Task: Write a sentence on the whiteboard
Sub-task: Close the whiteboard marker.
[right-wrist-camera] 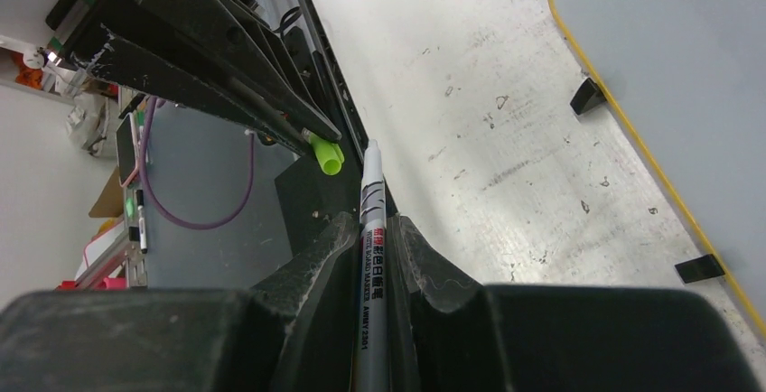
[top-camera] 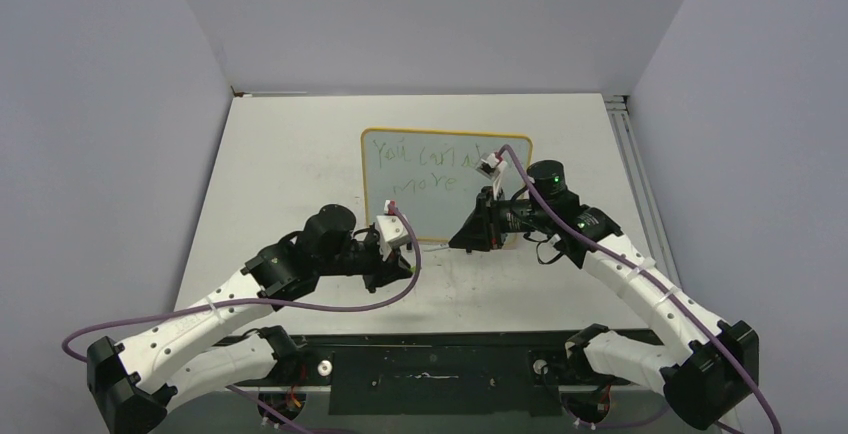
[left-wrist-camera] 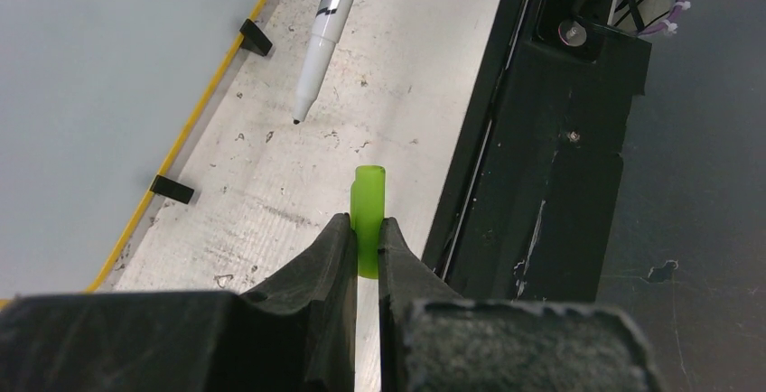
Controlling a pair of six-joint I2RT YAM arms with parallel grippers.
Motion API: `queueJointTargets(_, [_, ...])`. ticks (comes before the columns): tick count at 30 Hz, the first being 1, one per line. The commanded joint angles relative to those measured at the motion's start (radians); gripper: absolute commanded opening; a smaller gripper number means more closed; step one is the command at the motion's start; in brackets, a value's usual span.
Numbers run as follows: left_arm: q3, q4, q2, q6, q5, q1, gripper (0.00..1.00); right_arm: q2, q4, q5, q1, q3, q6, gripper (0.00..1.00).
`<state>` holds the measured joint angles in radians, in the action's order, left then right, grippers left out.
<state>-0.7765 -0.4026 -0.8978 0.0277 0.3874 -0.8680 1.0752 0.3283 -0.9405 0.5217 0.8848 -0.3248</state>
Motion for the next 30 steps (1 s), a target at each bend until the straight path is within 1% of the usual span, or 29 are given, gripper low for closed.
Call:
queueJointTargets(1, [-0.003,0.015,0.016,0.013,0.019,-0.003,0.0,0.006,-0.012,-0.047,0.001,0.028,0.041,0.05])
queueJointTargets(9, [-0.007,0.014,0.01,0.014,0.015,-0.004,0.0,0.001,0.029,-0.072,0.005,0.029,0.075,0.05])
queueJointTargets(30, [-0.007,0.016,0.005,0.015,0.032,-0.005,0.0,0.024,0.007,-0.122,0.038,0.032,0.081,0.05])
